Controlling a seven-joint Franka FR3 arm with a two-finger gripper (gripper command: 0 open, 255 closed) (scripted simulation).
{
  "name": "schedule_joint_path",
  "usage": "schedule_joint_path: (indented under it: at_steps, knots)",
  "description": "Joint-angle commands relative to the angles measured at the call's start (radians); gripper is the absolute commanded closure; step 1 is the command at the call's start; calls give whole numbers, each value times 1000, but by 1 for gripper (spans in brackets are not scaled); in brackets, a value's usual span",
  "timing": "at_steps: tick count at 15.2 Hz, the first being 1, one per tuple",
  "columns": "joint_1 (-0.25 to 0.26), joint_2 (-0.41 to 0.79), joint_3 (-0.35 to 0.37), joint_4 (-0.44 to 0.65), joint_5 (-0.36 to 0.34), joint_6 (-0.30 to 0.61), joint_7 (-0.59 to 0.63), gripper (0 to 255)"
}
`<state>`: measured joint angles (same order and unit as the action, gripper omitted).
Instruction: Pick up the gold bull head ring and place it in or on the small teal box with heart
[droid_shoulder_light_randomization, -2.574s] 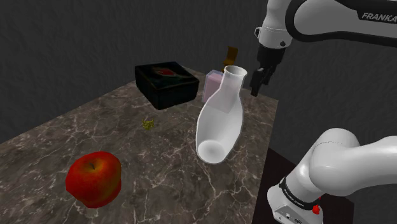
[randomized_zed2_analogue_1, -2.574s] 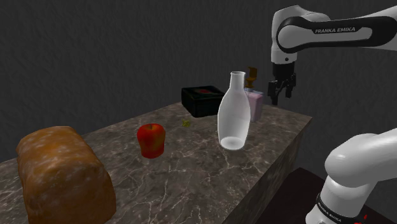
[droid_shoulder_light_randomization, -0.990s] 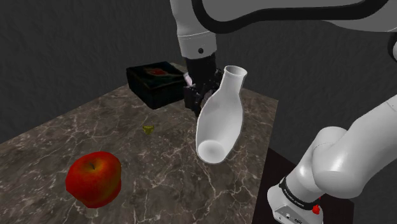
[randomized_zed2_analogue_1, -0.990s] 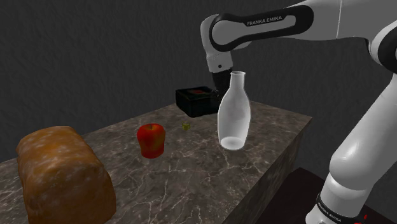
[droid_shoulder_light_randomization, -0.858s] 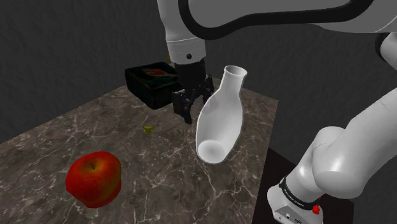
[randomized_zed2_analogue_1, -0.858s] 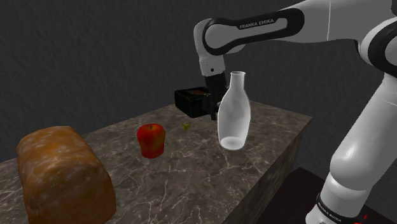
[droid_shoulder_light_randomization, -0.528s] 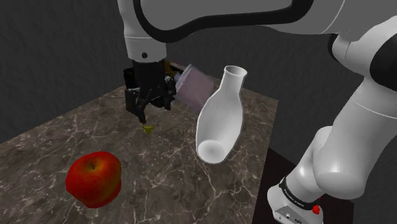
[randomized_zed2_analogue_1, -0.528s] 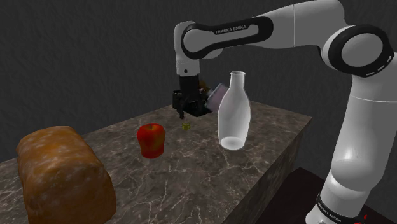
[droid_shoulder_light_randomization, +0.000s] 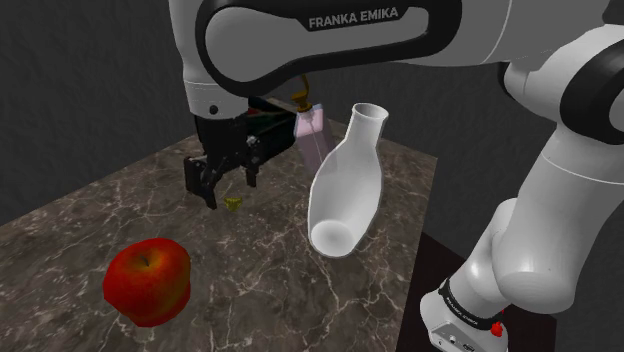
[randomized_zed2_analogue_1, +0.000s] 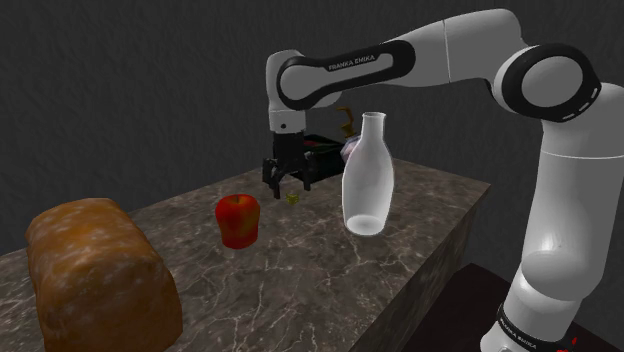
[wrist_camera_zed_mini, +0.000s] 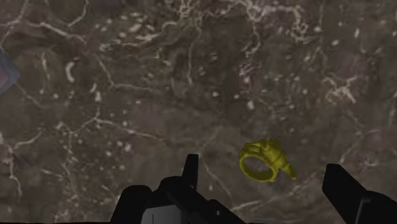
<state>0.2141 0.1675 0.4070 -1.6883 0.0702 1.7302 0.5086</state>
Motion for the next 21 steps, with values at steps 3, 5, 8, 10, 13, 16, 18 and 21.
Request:
schedule_joint_path:
  at_steps: [3,5,8,10,13,16,18,21]
  knots:
    - [-1,-2,0,-26,1,25,-3,0]
    - [-1,-2,0,-26,1,25,-3,0]
    - [-1,-2,0,-26,1,24,-3,0]
    - [-1,-2,0,-26,1,24,-3,255]
    - [-1,-5,0,-29,2,25,-3,255]
    - [0,-4,0,-31,2,28,-2,255]
    - [-1,-2,0,-26,1,25,-3,255]
    - [-1,-6,0,9,2,-14,1,255]
